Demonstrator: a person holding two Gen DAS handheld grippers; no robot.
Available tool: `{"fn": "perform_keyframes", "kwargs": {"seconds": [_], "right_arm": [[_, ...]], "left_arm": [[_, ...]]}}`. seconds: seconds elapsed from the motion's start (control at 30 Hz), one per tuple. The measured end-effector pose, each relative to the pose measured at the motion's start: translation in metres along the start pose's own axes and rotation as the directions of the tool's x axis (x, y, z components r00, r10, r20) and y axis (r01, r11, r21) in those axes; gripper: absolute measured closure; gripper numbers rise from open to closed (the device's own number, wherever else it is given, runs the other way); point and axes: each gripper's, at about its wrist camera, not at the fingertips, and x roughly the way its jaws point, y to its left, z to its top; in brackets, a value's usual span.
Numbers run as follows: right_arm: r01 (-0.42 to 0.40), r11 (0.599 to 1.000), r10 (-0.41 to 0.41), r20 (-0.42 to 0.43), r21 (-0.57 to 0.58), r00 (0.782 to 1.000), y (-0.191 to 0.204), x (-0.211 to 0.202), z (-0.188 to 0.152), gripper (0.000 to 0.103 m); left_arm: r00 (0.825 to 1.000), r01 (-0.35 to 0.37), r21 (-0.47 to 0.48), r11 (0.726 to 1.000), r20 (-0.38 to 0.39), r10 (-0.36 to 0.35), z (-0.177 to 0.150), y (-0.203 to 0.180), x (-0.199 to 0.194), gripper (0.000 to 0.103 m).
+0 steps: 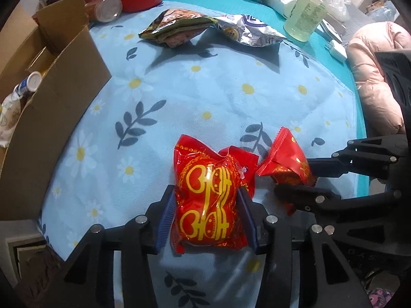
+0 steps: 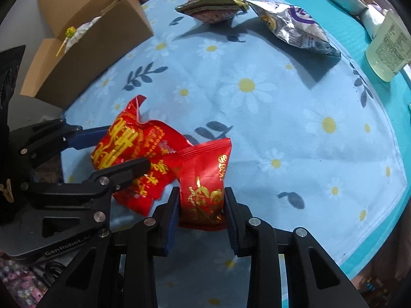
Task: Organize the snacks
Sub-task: 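Carry the red packet with left tool while right tool carries its red packet to the box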
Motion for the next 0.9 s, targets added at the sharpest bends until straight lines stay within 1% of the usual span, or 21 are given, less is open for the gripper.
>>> {"fn": "perform_keyframes", "kwargs": {"seconds": [0.1,0.27,0.43,0.57,0.7,0.83,0.9], "right_arm": [[-0.026,1.0,0.026,0.004,0.006,1.0,0.002,-0.002,-0.002,0.071],[-0.041,0.999,0.041,0.014,-0.021,0.999,0.021,-0.005,0.002,0.071],[-0.054,0.997,0.056,0.03,-0.062,0.998,0.034,-0.016,0.003,0.071],[-0.053,0.992,0.058,0.044,-0.111,0.997,0.045,-0.026,0.007,0.071],[-0.06,0.987,0.072,0.07,-0.152,0.995,0.06,-0.036,0.016,0.071],[-0.066,0.979,0.086,0.1,-0.192,0.991,0.075,-0.049,0.023,0.071],[-0.056,0.974,0.083,0.115,-0.22,0.99,0.085,-0.057,0.027,0.071]], "left_arm": [[1.0,0.014,-0.026,1.0,0.0,-0.014,-0.005,0.01,-0.009,0.057],[1.0,0.017,-0.06,0.998,0.023,-0.016,-0.011,0.019,-0.024,0.058],[0.998,0.001,-0.095,0.995,0.068,0.006,-0.018,0.026,-0.043,0.058],[0.993,-0.029,-0.116,0.993,0.113,0.042,-0.023,0.034,-0.063,0.058],[0.987,-0.03,-0.161,0.986,0.152,0.054,-0.026,0.044,-0.083,0.058],[0.978,-0.045,-0.189,0.981,0.192,0.082,-0.027,0.053,-0.103,0.058],[0.972,-0.041,-0.211,0.977,0.218,0.088,-0.027,0.06,-0.116,0.058]]}}
